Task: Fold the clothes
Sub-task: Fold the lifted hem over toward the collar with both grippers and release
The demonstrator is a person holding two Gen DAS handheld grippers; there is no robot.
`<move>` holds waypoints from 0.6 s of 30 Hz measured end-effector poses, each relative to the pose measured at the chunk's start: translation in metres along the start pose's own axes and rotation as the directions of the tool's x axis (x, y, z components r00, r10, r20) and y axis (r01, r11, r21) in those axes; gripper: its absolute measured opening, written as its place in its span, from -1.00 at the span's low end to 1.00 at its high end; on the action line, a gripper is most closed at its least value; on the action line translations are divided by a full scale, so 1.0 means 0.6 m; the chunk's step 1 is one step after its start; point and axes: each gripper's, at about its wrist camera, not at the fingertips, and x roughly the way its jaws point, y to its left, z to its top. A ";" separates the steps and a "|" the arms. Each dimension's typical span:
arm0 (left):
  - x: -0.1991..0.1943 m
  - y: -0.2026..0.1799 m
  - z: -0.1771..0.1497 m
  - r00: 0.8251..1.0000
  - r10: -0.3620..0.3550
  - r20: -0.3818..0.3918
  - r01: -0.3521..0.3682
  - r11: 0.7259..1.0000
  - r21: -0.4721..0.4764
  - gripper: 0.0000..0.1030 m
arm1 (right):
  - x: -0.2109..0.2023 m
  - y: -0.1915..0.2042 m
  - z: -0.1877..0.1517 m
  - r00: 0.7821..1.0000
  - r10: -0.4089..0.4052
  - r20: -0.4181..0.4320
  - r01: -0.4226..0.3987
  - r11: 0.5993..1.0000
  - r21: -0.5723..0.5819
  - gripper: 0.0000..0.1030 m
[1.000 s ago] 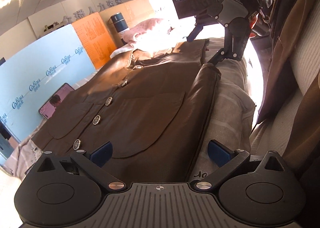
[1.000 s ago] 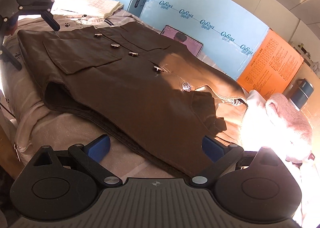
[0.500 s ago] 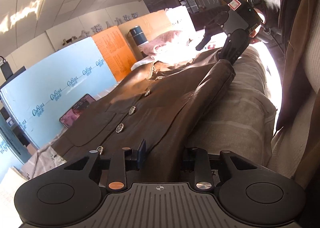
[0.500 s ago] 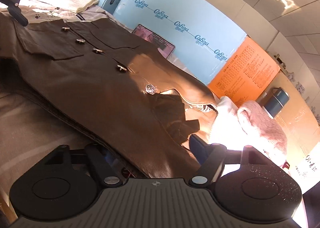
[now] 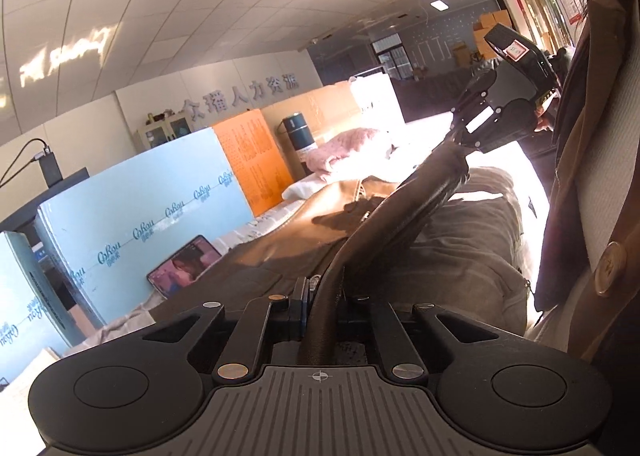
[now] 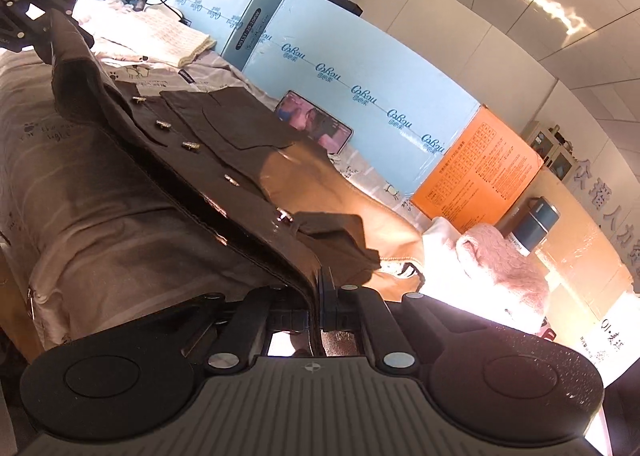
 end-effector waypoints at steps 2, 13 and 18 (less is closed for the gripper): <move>0.011 0.014 0.010 1.000 0.021 0.007 -0.021 0.999 0.034 -0.84 | -0.005 -0.003 0.009 1.000 -0.010 0.019 0.010 1.000 -0.013 -0.93; 0.135 0.203 0.053 0.996 -0.038 0.085 0.043 0.997 -0.067 -0.84 | 0.078 -0.113 0.061 0.987 0.061 0.150 -0.063 0.998 0.015 -0.93; 0.232 0.292 0.043 0.997 -0.075 0.011 0.076 0.984 -0.160 -0.84 | 0.164 -0.174 0.084 0.980 0.129 0.150 -0.138 0.989 0.050 -0.93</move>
